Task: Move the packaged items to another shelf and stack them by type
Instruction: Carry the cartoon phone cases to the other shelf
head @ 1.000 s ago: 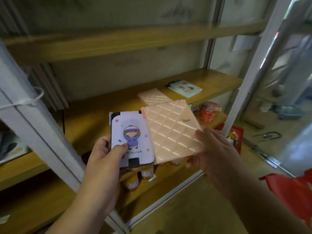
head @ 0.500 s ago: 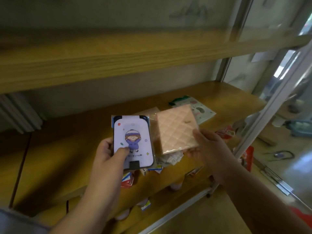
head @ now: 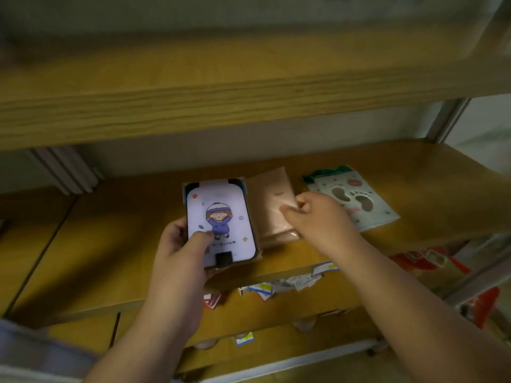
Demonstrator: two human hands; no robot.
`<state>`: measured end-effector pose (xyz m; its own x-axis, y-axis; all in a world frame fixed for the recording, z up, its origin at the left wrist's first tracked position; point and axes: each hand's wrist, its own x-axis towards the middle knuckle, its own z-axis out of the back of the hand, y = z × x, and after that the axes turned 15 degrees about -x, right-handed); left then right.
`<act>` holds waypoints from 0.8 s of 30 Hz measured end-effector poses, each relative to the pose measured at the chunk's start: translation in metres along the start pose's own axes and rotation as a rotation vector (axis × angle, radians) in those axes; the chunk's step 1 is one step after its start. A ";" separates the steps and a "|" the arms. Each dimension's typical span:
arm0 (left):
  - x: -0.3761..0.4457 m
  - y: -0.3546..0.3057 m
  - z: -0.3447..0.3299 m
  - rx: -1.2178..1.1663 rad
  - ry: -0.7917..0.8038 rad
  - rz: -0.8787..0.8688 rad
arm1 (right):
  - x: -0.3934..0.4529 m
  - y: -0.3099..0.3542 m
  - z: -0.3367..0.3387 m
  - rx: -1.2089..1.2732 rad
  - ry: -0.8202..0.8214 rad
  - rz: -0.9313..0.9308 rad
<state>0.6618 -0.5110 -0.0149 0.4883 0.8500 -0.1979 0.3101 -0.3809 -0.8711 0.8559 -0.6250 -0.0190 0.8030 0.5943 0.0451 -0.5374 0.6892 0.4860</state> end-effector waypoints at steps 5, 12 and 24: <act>-0.009 0.011 -0.029 -0.029 -0.101 -0.060 | 0.015 -0.022 0.020 -0.211 -0.098 0.200; -0.018 0.040 -0.085 -0.058 -0.122 -0.024 | 0.011 -0.089 0.069 -0.086 -0.097 0.335; -0.026 0.112 -0.234 -0.169 0.212 0.298 | -0.004 -0.235 0.166 -0.185 -0.205 0.118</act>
<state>0.8746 -0.6610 -0.0020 0.7292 0.6061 -0.3177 0.2511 -0.6688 -0.6997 1.0223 -0.8584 0.0116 0.7571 0.5919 0.2765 -0.6531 0.6953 0.3000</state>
